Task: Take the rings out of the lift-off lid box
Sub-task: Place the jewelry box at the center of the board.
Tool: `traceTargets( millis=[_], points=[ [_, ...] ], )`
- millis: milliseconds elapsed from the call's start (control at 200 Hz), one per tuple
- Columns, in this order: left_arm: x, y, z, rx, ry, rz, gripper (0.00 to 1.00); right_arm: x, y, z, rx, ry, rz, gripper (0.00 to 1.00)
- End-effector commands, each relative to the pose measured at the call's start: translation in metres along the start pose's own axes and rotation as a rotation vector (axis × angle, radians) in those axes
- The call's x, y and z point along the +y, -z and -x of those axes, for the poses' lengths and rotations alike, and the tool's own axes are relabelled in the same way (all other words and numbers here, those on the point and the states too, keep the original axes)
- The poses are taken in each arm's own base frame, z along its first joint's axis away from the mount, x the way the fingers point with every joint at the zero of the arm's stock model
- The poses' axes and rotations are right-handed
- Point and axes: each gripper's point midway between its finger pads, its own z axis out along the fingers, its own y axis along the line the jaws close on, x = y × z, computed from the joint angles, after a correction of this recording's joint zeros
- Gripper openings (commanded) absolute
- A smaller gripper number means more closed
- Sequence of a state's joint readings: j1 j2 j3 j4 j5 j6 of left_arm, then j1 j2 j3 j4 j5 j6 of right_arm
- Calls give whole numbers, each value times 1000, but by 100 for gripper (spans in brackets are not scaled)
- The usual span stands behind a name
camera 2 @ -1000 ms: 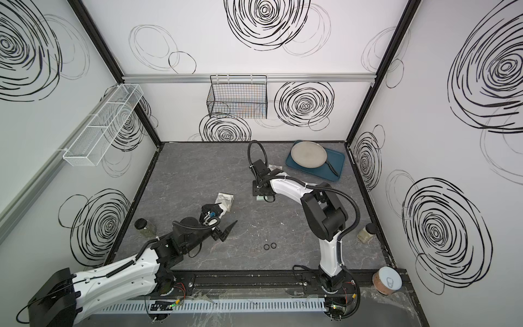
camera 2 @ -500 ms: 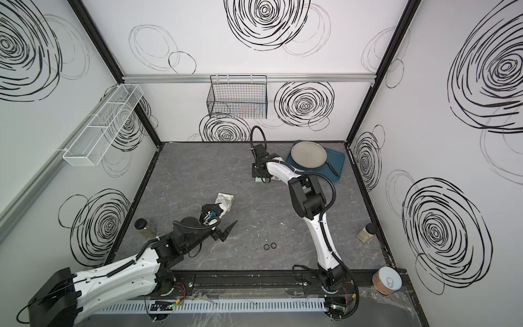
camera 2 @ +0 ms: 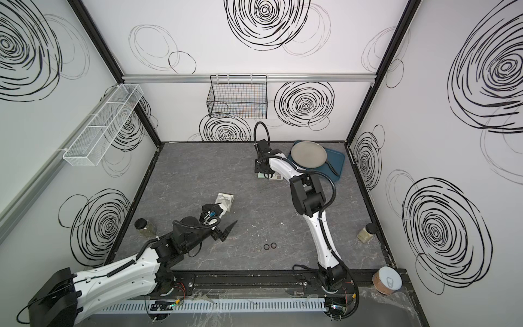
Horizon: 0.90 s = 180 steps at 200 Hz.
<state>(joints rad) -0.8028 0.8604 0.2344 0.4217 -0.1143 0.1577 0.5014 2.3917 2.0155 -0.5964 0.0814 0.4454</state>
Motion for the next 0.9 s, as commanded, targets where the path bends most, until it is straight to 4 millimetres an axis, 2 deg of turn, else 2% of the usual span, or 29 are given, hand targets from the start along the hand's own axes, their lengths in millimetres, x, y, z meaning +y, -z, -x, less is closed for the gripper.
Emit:
traceTargets(
  millis=[0, 560, 761, 896],
  points=[
    [2, 0, 14, -56, -8, 4, 100, -11, -6, -12, 40, 7, -38, 55],
    [3, 0, 15, -59, -9, 5, 100, -3, -20, -18, 72, 22, -26, 58],
    [3, 0, 14, -56, -9, 3, 99, -3, -14, -15, 61, 23, -33, 69],
    [3, 0, 15, -57, -11, 6, 100, 0, 1, -4, 33, 29, -23, 79]
  ],
)
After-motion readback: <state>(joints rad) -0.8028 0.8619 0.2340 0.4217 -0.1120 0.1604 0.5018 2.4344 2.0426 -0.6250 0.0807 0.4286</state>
